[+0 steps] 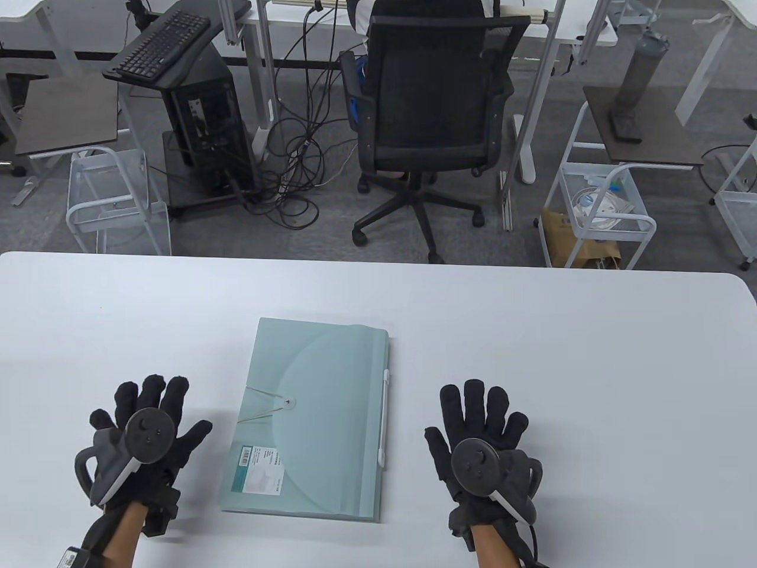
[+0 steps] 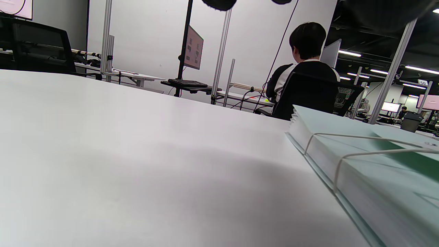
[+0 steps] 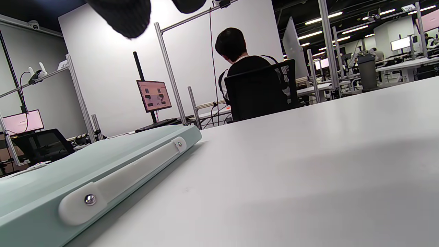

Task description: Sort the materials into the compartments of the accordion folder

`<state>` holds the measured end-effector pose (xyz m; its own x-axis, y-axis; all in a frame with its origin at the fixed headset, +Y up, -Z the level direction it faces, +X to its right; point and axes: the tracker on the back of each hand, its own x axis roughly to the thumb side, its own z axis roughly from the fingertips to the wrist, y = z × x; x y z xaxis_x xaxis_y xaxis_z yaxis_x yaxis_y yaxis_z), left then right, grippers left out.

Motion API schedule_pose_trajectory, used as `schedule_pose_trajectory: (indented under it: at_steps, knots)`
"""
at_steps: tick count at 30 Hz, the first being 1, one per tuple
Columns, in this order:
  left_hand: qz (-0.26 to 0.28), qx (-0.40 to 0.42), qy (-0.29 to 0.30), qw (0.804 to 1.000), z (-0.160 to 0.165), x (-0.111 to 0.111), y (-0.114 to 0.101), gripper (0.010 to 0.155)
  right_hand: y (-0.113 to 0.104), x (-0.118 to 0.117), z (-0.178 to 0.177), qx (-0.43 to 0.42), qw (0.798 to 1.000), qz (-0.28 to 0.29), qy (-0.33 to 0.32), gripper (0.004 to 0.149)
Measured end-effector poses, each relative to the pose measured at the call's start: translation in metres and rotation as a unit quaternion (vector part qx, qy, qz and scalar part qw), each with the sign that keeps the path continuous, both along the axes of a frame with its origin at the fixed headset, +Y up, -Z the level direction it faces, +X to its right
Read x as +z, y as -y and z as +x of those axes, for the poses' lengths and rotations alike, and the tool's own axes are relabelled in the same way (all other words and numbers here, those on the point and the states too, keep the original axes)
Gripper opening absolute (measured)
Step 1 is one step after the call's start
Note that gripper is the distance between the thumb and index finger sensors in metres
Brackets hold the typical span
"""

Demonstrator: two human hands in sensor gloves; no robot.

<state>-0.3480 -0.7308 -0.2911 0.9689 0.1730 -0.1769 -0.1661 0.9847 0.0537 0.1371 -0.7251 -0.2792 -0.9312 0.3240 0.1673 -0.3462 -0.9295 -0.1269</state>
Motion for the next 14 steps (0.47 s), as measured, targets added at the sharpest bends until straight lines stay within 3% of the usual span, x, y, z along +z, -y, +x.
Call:
schedule_pose_trajectory:
  at_steps: [14]
  knots:
    - [0.0, 0.002, -0.004, 1.0, -0.001, 0.0016, -0.0007, 0.081, 0.0019, -0.0001, -0.0034, 0.005, 1.0, -0.007, -0.006, 0.065]
